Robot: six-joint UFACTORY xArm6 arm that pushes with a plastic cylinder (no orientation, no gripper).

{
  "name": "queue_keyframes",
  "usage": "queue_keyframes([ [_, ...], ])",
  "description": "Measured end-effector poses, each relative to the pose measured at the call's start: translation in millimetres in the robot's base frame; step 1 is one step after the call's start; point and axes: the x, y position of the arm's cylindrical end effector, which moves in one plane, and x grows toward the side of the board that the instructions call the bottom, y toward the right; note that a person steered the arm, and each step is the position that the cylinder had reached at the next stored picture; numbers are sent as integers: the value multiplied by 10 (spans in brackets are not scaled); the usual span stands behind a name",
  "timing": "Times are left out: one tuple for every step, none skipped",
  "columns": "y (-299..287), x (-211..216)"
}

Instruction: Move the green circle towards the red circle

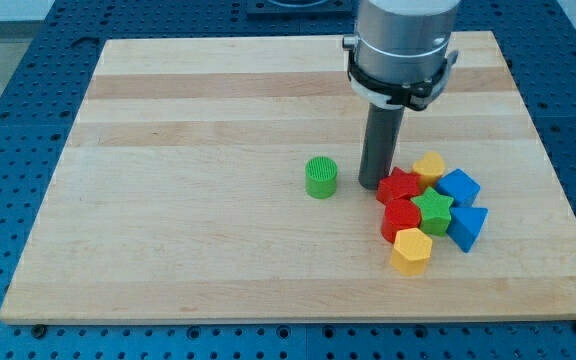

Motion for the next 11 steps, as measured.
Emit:
queue_keyframes([
  [-51, -197],
  [-252, -509],
  [-476, -537],
  [-820, -117],
  [-837, -53],
  [-830, -53],
  [-678, 160],
  [-701, 163],
  [-1148, 110],
  [-1192, 147],
  [-927, 249],
])
